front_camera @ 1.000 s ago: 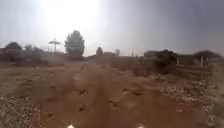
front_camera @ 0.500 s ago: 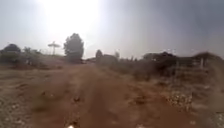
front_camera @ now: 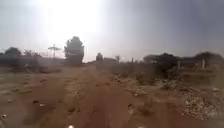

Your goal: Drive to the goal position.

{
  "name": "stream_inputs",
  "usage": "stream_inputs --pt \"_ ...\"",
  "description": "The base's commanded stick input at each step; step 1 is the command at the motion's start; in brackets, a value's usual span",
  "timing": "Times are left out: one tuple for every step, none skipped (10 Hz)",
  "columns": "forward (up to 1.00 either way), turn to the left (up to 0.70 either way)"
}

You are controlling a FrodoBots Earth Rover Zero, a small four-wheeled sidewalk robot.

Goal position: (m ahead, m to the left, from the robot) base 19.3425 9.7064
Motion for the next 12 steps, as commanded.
stream_inputs --pt "0.45 0.00" --pt "0.45 0.15" --pt "0.45 0.22" --pt "0.45 0.00" --pt "0.45 0.00" --pt "0.45 0.00" --pt "0.45 0.26" --pt "0.45 0.27" --pt "0.45 0.27" --pt "0.45 0.27" --pt "0.45 0.27" --pt "0.45 0.27"
